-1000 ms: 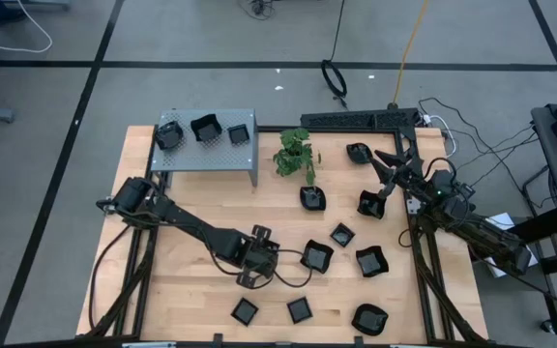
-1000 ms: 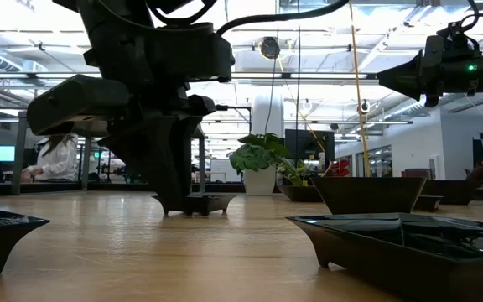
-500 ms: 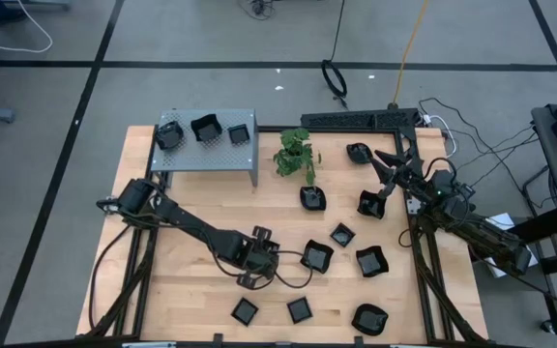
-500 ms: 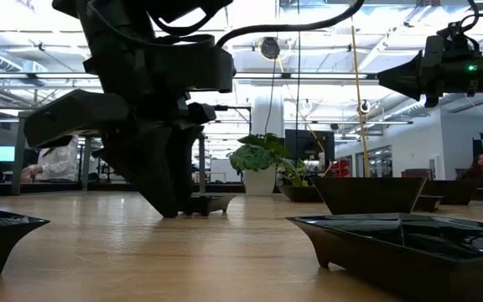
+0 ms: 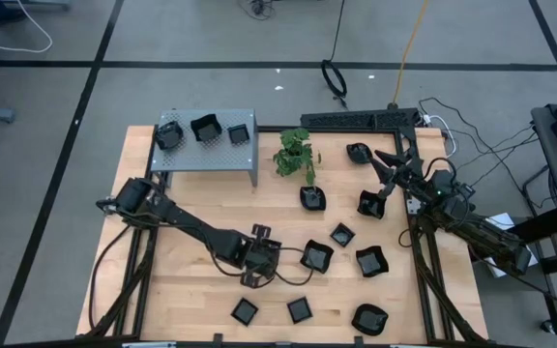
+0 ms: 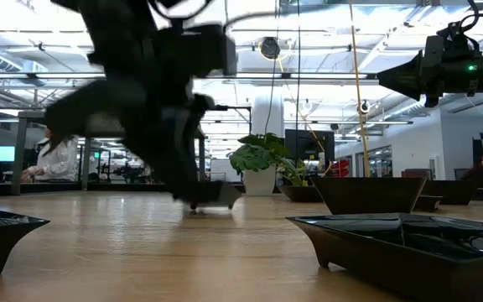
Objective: Pick & Place Mini shaped plates
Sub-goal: Stack the black leaf plate on top of the black leaf plate on the shelf
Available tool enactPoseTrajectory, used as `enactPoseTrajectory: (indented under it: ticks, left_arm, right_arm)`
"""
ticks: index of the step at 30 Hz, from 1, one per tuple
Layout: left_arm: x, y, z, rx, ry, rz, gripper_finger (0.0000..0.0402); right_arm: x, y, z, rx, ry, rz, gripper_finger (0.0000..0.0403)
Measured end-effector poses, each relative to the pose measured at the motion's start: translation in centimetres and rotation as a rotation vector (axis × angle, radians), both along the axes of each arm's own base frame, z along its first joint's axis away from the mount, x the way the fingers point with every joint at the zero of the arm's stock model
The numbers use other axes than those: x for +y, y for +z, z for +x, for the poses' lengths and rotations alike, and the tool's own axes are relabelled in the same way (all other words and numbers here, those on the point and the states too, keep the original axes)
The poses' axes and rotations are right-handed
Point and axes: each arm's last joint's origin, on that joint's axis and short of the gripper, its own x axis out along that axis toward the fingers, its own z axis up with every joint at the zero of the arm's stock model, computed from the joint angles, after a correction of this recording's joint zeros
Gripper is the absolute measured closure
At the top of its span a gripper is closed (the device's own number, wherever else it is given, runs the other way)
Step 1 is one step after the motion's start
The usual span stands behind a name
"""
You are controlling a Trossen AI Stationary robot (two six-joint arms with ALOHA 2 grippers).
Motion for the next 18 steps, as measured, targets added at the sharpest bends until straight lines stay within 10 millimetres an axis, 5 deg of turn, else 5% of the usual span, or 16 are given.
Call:
enactPoseTrajectory:
  ticks: [9, 18]
  left_arm:
    - [2.2, 8.8, -1.6, -0.288, 0.091, 0.078, 0.0386]
    - [9.2, 17.1, -5.7, -0.522, 0.440, 0.412, 0.0388]
  right_arm:
    - [0.0, 0.0, 0.0, 0.000, 0.000, 0.000, 0.0273]
    - [0.0, 0.0, 0.0, 0.000, 0.000, 0.000, 0.0273]
